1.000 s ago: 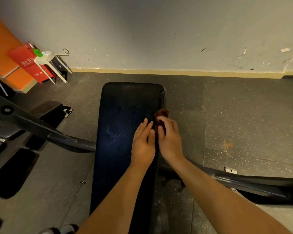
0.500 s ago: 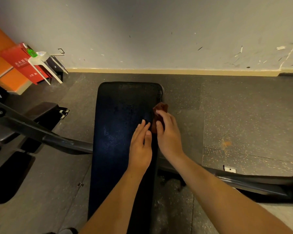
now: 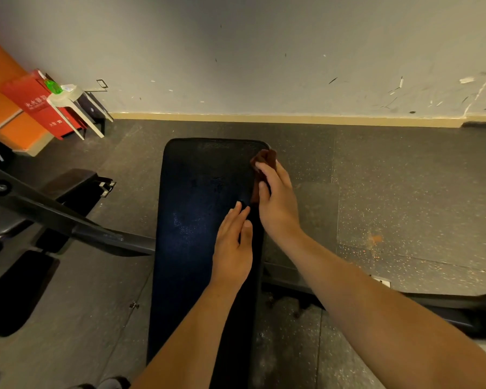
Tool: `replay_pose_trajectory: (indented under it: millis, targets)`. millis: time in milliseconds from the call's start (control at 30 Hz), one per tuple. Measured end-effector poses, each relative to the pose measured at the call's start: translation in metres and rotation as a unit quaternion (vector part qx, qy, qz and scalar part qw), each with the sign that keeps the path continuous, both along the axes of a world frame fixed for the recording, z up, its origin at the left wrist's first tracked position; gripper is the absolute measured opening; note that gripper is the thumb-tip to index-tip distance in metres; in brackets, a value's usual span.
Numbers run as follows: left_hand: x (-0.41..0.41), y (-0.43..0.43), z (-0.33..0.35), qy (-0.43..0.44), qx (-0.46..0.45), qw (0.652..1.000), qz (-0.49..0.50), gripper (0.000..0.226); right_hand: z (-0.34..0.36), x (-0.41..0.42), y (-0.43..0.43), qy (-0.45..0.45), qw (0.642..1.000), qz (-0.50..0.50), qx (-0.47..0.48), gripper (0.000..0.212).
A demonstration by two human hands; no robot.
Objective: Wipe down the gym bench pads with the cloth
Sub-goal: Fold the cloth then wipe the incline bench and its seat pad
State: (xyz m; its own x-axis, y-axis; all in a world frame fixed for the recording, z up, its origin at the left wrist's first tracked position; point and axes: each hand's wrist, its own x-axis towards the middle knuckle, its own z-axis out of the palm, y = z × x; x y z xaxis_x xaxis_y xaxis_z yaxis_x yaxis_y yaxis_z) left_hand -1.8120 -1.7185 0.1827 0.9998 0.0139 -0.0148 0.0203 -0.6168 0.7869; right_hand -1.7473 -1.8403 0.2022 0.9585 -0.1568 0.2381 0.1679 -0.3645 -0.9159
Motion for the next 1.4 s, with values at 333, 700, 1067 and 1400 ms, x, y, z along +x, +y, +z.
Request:
replay_pose_trajectory:
  millis: [333, 700, 1067, 1400]
  targets:
    - [-0.008, -0.006, 0.003, 0.026, -0.056, 0.998, 0.003, 0.043, -0.036, -0.067, 0.001, 0.062, 0.997, 0.047, -0.001, 0.045]
    - [-0.041, 0.001, -0.033, -0.003, -0.013, 1.000, 0.016, 0.045, -0.063, -0.079, 0.010, -0.003, 1.000, 0.005, 0.004, 0.041]
    - [-0.072, 0.007, -0.073, -0.039, -0.013, 0.999, 0.014, 0.045, -0.053, -0.085, -0.002, 0.016, 0.999, 0.028, 0.017, 0.044]
    - [-0.077, -0.007, -0.116, -0.214, -0.005, 0.973, 0.082, 0.041, -0.155, -0.139, 0.011, -0.116, 0.991, 0.070, 0.010, 0.038]
